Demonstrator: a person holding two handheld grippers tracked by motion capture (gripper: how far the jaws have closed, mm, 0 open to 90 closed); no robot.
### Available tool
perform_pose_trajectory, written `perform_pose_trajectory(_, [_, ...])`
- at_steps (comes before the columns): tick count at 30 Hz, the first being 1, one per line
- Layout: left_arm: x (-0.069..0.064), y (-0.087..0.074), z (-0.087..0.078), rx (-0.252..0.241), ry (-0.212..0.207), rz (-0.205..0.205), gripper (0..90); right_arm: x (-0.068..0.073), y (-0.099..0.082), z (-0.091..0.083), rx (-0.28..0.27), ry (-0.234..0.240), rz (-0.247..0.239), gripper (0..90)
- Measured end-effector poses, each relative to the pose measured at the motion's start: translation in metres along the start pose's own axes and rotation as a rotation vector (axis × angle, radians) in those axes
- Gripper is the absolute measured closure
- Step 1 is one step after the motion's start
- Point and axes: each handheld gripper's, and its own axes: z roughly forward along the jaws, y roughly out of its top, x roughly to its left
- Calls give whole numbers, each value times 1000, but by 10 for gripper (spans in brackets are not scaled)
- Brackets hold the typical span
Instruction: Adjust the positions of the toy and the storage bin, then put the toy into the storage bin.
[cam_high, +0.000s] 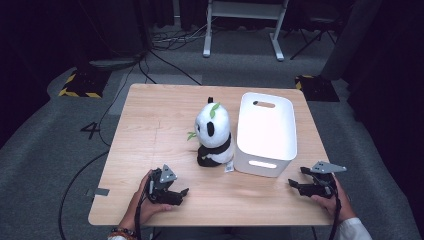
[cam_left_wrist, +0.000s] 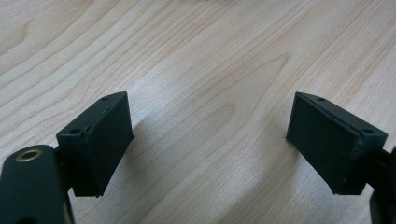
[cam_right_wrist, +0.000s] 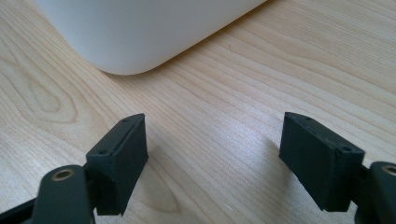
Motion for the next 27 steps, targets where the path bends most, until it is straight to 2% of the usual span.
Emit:
perform_pose_trajectory(5, [0, 2, -1, 19, 3, 1, 148, 0, 0, 0, 0, 1, -4, 225])
perform_pose_trajectory(9, [-1, 6, 2, 21, -7, -3, 161, 0, 0, 0, 1, -2, -2, 225])
perform_pose_trajectory(10, [-1, 7, 2, 21, -22, -3, 167, 0, 0, 0, 1, -2, -2, 225])
perform_pose_trajectory(15, [-2, 20, -2, -32, -58, -16, 169, 0, 0, 0, 2, -4, 0, 224])
perform_pose_trajectory(21, [-7, 40, -5, -81, -50, -1, 169, 1, 0, 0, 2, -9, 1, 223])
perform_pose_trajectory(27, [-10, 52, -6, -98, -40, 5, 167, 1, 0, 0, 2, -9, 0, 223])
